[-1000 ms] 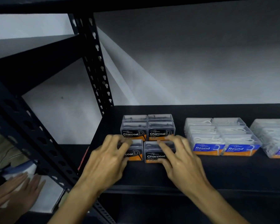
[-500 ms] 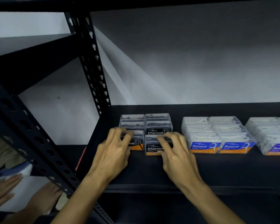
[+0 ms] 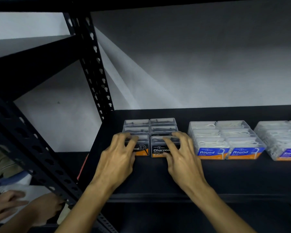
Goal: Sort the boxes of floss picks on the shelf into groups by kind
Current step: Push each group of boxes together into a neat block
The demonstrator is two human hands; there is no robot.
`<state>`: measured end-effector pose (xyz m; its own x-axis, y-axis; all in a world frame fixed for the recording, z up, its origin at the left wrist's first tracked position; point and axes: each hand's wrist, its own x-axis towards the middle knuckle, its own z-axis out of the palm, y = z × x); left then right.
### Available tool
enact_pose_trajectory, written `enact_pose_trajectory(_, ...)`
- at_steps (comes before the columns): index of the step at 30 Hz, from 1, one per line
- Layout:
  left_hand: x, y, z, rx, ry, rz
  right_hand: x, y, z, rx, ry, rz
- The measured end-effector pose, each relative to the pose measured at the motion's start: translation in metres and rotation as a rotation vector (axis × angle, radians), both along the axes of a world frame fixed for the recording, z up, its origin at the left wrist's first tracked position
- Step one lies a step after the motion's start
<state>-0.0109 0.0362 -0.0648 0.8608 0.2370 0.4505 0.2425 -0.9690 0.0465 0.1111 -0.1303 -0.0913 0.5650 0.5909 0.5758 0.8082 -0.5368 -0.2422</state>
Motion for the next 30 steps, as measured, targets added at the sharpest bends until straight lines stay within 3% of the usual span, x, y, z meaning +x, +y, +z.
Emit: enact_pose_trajectory(30, 0.0032, -0.0028, -0.0038, 0.022, -0.078, 0.029, -0.0008, 0.007, 0.0034, 0.0, 0.044, -0.009)
